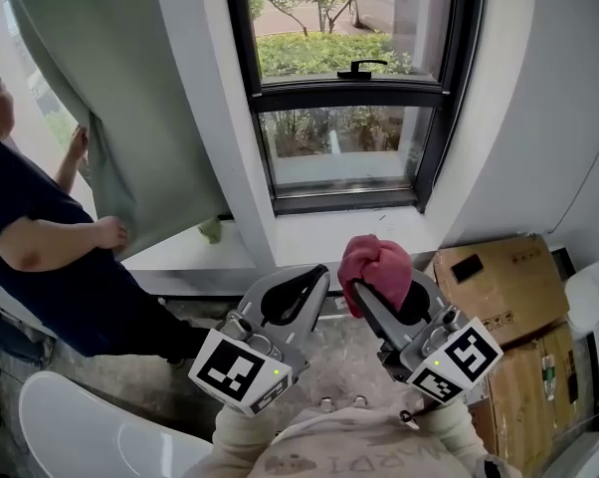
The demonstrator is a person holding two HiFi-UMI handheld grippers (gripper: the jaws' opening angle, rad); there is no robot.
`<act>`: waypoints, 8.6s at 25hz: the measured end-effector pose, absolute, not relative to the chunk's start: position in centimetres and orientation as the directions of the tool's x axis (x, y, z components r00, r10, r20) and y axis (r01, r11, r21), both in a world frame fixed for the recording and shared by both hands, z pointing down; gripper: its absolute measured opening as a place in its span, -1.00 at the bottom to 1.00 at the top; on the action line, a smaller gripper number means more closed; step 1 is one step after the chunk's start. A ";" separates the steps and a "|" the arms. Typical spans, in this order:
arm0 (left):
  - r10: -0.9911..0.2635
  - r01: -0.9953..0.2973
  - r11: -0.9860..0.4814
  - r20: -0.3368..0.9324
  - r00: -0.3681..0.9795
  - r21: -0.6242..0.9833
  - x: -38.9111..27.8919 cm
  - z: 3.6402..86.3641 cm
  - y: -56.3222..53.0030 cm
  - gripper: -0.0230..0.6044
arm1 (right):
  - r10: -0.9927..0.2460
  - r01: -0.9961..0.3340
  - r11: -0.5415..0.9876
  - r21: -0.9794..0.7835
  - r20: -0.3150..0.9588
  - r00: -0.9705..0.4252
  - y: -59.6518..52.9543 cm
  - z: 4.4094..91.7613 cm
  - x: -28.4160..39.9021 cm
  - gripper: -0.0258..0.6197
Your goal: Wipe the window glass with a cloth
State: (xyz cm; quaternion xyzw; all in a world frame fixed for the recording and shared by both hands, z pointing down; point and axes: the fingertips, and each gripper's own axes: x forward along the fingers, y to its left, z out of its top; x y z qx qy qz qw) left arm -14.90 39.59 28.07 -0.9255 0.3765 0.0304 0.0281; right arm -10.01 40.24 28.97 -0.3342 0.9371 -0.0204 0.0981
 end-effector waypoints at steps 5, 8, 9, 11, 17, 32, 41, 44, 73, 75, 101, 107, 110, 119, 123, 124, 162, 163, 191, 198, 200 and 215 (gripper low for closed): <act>-0.674 -0.678 -0.734 -0.079 0.735 -0.035 -15.8 28.3 38.9 -0.93 | -0.657 -0.656 0.751 -0.075 -0.173 -0.734 39.7 28.7 -10.6 -0.49; -0.655 -0.658 -0.753 -0.075 0.752 -0.025 -15.1 28.6 37.8 -0.93 | -0.690 -0.695 0.719 -0.028 -0.154 -0.707 39.2 28.9 -10.0 -0.49; -0.647 -0.650 -0.759 -0.076 0.758 -0.024 -14.8 28.6 37.4 -0.93 | -0.697 -0.702 0.712 -0.029 -0.153 -0.701 38.9 28.9 -9.6 -0.49; -0.640 -0.643 -0.765 -0.081 0.764 -0.026 -14.1 28.6 36.3 -0.93 | -0.705 -0.708 0.705 -0.039 -0.156 -0.692 38.0 29.0 -8.9 -0.49; -0.631 -0.635 -0.772 -0.081 0.772 -0.029 -10.7 28.9 31.5 -0.93 | -0.717 -0.718 0.693 -0.056 -0.159 -0.679 33.4 30.0 -5.4 -0.49; -0.662 -0.671 -0.739 -0.109 0.741 -0.070 0.5 26.3 17.1 -0.93 | -0.647 -0.655 0.755 -0.032 -0.195 -0.737 18.6 27.8 5.0 -0.49; -0.720 -0.724 -0.687 -0.077 0.690 -0.059 1.5 27.0 10.8 -0.93 | -0.607 -0.603 0.793 -0.084 -0.196 -0.770 12.1 29.0 6.2 -0.49; -0.723 -0.727 -0.686 -0.080 0.686 -0.033 1.0 27.5 8.1 -0.93 | -0.612 -0.605 0.790 -0.096 -0.180 -0.771 9.6 29.9 5.8 -0.49; -0.639 -0.646 -0.764 -0.131 0.758 -0.008 -5.5 26.9 -18.6 -0.93 | -0.683 -0.683 0.728 -0.062 -0.166 -0.712 -16.5 28.3 -0.9 -0.49; -0.642 -0.649 -0.761 -0.130 0.755 -0.007 -5.4 26.8 -19.6 -0.93 | -0.678 -0.679 0.732 -0.063 -0.164 -0.716 -17.6 28.3 -0.9 -0.49; -0.689 -0.703 -0.710 -0.159 0.707 -0.045 -4.5 22.7 -29.1 -0.93 | -0.710 -0.762 0.592 0.263 -0.277 -0.647 -35.8 6.5 -2.2 -0.52; -0.688 -0.699 -0.715 -0.147 0.711 -0.036 -4.1 23.5 -30.2 -0.93 | -0.731 -0.798 0.547 0.254 -0.320 -0.603 -36.7 6.3 1.1 -0.53; -0.684 -0.695 -0.718 -0.149 0.714 -0.033 -3.4 23.2 -30.1 -0.93 | -0.763 -0.833 0.491 0.254 -0.335 -0.552 -36.8 5.9 4.1 -0.53; -0.638 -0.650 -0.758 -0.147 0.756 -0.053 1.3 22.3 -30.0 -0.93 | -0.866 -0.928 0.281 0.243 -0.352 -0.355 -37.4 5.7 15.1 -0.53; -0.627 -0.640 -0.766 -0.150 0.765 -0.062 3.1 21.8 -30.0 -0.93 | -0.872 -0.935 0.279 0.220 -0.351 -0.342 -37.4 5.6 17.4 -0.53; -0.625 -0.639 -0.766 -0.151 0.766 -0.065 3.5 21.7 -30.0 -0.93 | -0.869 -0.934 0.281 0.221 -0.353 -0.345 -37.4 5.8 17.5 -0.53; -0.709 -0.722 -0.690 -0.151 0.689 -0.054 -6.8 23.5 -28.3 -0.93 | -0.817 -0.881 0.399 0.256 -0.336 -0.468 -36.4 13.1 -0.5 -0.53; -0.709 -0.722 -0.690 -0.155 0.688 -0.055 -7.3 23.4 -28.3 -0.93 | -0.814 -0.877 0.401 0.266 -0.336 -0.474 -36.4 12.8 -1.4 -0.53; -0.698 -0.712 -0.701 -0.158 0.698 -0.046 -4.4 24.6 -27.0 -0.93 | -0.867 -0.913 0.322 0.251 -0.310 -0.391 -37.1 17.0 5.2 -0.52; -0.673 -0.686 -0.725 -0.145 0.725 -0.064 0.9 24.1 -27.5 -0.93 | -0.886 -0.937 0.266 0.226 -0.326 -0.331 -37.5 16.6 12.4 -0.52; -0.667 -0.679 -0.731 -0.140 0.732 -0.067 2.3 24.1 -27.7 -0.93 | -0.893 -0.944 0.247 0.217 -0.327 -0.309 -37.7 16.7 14.4 -0.52; -0.662 -0.670 -0.738 -0.111 0.741 -0.079 5.0 25.0 -28.0 -0.93 | -0.918 -0.971 0.185 0.151 -0.328 -0.226 -38.2 21.1 19.6 -0.53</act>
